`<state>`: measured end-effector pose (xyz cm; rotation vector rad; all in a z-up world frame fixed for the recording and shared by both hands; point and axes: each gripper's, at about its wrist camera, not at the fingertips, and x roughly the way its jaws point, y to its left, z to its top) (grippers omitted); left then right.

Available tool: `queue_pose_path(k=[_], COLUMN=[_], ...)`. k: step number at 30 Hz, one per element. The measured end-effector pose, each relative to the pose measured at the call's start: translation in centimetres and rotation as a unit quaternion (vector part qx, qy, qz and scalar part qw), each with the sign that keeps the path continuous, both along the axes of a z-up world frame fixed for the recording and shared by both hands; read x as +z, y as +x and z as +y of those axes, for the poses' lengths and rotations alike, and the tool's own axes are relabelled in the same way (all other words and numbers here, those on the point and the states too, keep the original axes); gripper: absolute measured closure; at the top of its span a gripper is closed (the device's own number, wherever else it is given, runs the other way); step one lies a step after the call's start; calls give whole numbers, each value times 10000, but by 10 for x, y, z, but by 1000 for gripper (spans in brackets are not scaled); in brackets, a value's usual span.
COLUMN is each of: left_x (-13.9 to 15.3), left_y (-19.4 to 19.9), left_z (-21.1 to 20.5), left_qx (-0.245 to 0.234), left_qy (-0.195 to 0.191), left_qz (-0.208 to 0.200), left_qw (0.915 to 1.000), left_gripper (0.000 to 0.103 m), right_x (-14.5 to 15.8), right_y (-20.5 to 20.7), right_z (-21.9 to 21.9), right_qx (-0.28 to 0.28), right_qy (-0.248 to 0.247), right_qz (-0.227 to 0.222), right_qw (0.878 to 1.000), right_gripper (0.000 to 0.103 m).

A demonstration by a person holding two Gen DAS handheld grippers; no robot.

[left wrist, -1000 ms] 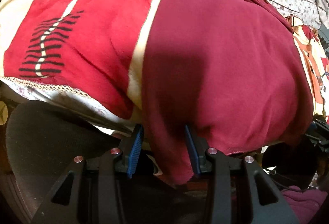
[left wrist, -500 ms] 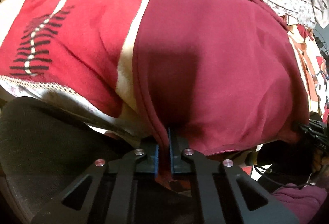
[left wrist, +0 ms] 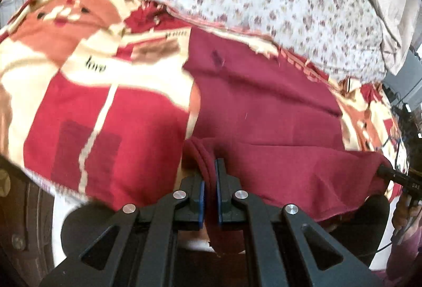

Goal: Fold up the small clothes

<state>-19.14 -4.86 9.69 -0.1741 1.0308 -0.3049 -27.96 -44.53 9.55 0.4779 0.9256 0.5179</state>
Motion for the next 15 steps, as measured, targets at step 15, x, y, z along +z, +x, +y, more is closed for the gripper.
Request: queue_pose_path(k=[15], left_x=[24], left_y=[97], left_z=[-37], left_qx=[114], left_qy=[-111], left_qz=[-616], left_qw=[9980], left_gripper=[103], right_x=[9], right_y=[88], right_z=[-37], right_qx=[-902], right_qy=[48], right_qz=[-231], right_qw=[9956], right_gripper=[94])
